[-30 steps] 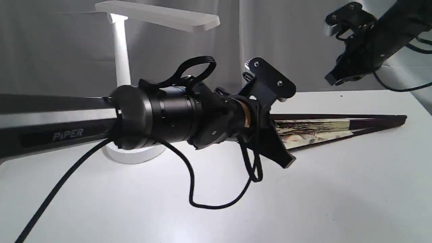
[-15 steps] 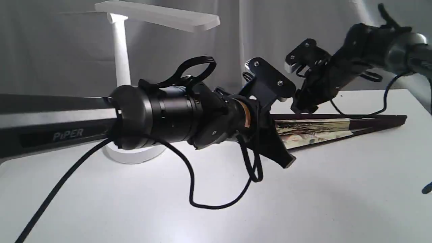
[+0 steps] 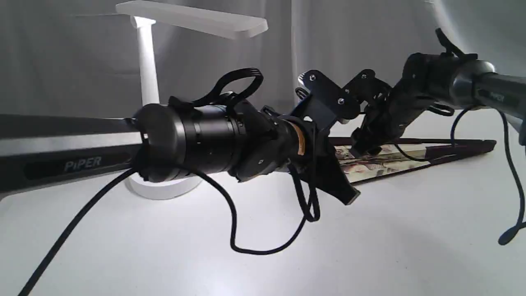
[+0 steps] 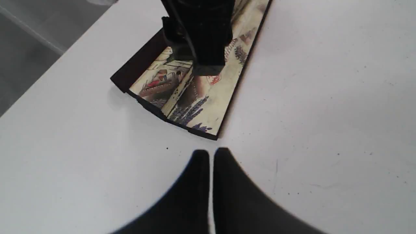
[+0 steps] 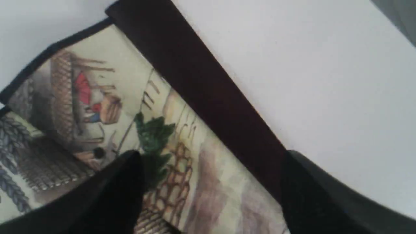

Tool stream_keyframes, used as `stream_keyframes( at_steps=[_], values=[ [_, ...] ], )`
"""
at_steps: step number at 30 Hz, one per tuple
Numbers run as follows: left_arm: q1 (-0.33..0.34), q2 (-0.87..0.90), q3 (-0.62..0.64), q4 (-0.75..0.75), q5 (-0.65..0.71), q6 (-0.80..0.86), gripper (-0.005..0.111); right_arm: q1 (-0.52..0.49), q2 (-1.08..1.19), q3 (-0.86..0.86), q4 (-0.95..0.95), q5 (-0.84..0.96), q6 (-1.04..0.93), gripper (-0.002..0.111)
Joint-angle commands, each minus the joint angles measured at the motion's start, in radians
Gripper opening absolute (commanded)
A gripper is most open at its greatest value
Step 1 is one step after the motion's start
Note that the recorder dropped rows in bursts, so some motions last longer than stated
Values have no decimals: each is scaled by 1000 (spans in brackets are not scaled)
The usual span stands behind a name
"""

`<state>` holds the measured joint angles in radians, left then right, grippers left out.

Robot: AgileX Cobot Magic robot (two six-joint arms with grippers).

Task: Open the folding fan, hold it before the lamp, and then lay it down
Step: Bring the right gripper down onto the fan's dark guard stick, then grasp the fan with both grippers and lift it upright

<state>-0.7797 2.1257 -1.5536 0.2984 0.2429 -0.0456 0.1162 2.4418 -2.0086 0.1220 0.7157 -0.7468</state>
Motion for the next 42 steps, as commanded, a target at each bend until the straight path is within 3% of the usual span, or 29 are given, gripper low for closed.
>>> stream_keyframes(
  at_steps=[1,14,25,35,42],
  values=[
    [1,-10,4,3,-6,-2,0,-3,-4,-6,-38,39,44,60],
    [1,-10,4,3,-13,-2,0,4,52,-6,-129,115,-31,59],
    [1,-10,4,3,-29,-2,0,4,73,-6,-113,151,121,0],
    [6,-10,4,17,-29,-2,0,4,38,-6,-64,175,199,0],
    [86,-10,2,18,33,-144,0,2,-61,-6,168,218,103,0]
  ],
)
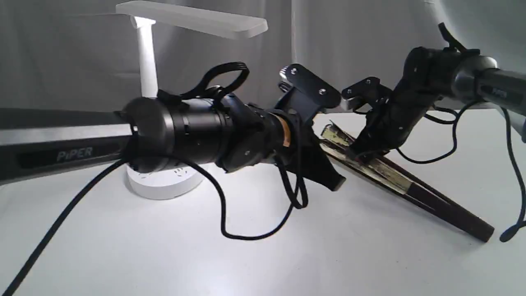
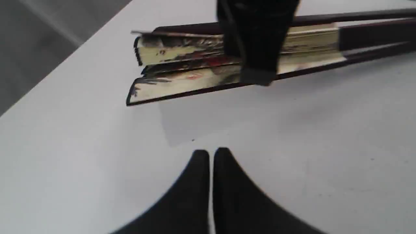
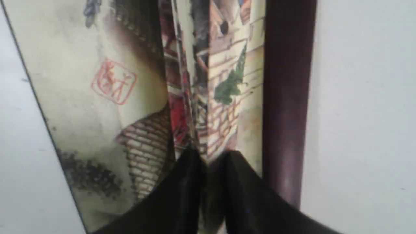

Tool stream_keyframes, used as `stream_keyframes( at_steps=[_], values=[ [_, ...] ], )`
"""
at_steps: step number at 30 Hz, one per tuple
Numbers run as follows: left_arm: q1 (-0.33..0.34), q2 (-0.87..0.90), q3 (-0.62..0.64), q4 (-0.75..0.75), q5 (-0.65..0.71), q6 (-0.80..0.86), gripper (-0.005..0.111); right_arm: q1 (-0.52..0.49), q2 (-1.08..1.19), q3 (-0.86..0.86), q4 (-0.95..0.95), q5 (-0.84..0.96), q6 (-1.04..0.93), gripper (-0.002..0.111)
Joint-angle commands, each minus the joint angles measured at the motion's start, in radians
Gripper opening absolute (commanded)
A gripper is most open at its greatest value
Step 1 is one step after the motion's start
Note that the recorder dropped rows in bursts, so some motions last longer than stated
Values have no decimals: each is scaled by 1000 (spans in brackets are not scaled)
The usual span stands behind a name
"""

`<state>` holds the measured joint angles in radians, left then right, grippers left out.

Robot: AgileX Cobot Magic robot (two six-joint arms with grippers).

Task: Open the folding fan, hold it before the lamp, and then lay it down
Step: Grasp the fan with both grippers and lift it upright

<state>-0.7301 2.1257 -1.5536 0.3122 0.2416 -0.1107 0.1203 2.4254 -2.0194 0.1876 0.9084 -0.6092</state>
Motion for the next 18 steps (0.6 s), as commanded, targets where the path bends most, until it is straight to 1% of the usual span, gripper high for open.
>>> stream_keyframes(
  at_steps=[1,3,5,9,12,15,18],
  values=[
    [48,-10,2,1,51,-103,0,-2,-58,5,130,28,-41,0],
    [79,-10,2,-55,82,-155,0,-2,-81,5,159,38,-41,0],
    [107,-10,2,-150,85,-182,0,-2,-98,5,182,49,-33,0],
    [151,-10,2,-394,50,-182,0,-2,-129,5,261,58,-30,0],
    [156,-8,2,-501,-6,-182,0,-2,-143,5,299,65,-30,0],
    [156,6,2,-595,-89,-182,1,-2,-152,5,302,65,-30,0],
    [156,23,2,-680,-173,-182,5,-2,-153,5,302,61,-30,0]
  ],
)
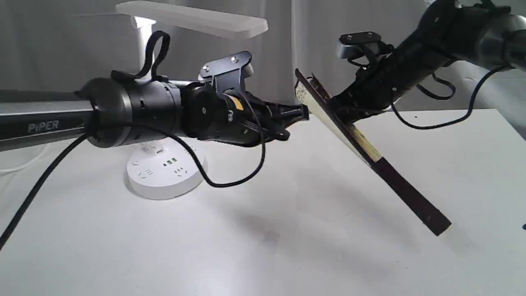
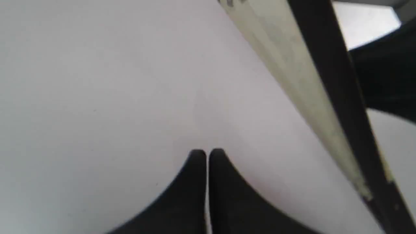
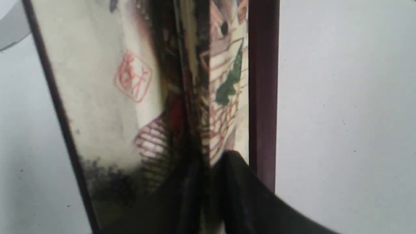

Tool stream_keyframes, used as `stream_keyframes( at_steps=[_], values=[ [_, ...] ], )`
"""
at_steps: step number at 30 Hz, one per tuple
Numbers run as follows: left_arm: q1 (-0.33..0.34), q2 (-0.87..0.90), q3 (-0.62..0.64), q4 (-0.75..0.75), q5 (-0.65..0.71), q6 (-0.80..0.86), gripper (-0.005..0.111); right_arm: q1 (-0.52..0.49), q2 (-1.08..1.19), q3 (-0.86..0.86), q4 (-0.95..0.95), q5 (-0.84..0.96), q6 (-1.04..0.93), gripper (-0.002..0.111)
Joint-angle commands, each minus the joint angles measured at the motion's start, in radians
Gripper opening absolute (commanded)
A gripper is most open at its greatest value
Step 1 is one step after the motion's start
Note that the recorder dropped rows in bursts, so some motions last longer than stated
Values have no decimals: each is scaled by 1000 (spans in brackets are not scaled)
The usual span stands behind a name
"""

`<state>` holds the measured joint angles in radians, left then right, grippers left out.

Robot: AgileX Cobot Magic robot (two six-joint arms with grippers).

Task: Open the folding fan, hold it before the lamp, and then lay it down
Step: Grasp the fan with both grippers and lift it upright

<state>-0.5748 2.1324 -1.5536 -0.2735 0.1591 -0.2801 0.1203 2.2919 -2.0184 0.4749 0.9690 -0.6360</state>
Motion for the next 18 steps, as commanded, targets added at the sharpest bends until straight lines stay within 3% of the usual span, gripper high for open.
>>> stream_keyframes(
  at_steps=[1,7,14,18],
  values=[
    [1,26,2,-115,-138,-13,7,-2,-20,4,14,1,-6,0],
    [1,36,0,-117,-159,-11,24,-2,-20,4,20,1,-13,0],
    [-4,36,0,-216,-235,-59,29,7,-18,4,23,-45,-110,0],
    [-4,36,0,-219,-306,-60,48,38,-16,4,-49,-91,-148,0]
  ],
)
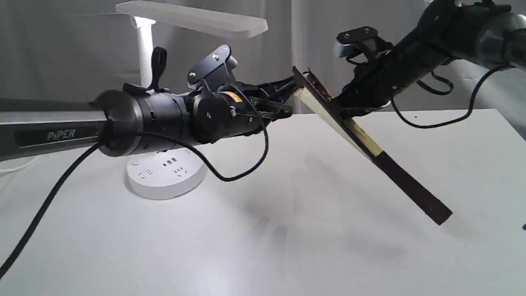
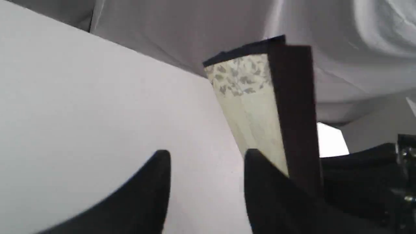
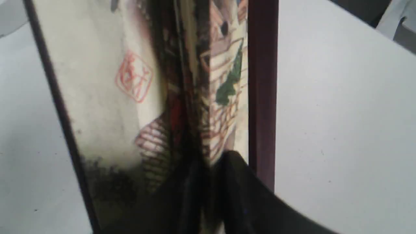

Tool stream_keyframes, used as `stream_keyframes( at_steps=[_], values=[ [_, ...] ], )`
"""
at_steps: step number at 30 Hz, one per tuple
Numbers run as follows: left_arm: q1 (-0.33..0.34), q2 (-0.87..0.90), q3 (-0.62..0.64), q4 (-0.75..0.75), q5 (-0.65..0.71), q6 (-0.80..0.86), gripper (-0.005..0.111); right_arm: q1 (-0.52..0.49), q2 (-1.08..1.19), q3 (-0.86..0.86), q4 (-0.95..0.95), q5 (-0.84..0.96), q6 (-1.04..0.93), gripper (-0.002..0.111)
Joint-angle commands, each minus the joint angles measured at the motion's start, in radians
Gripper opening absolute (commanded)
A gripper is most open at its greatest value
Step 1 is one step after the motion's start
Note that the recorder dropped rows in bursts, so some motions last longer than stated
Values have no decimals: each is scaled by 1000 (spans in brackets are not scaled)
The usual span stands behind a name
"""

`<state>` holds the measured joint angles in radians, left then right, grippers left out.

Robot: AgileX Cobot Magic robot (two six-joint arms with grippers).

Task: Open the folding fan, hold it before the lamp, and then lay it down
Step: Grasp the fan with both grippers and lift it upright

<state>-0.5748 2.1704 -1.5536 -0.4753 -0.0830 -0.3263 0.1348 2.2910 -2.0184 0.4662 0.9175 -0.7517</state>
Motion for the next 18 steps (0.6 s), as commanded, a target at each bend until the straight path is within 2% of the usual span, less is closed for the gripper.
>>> stream_keyframes(
  at_steps=[1,5,8,11,18],
  values=[
    [-4,-2,0,-17,-79,-13,54,40,-15,4,-71,-54,-32,0],
    [-7,-2,0,-17,-98,-26,76,100,-15,11,-236,-111,-2,0],
    [-7,-2,0,-17,-93,-72,86,143,-15,11,-380,-150,73,0],
    [-7,-2,0,-17,-106,-120,88,168,-15,11,-439,-158,101,0],
    [-7,19,0,-17,-194,-238,87,175,-17,11,-436,-144,119,0]
  ],
)
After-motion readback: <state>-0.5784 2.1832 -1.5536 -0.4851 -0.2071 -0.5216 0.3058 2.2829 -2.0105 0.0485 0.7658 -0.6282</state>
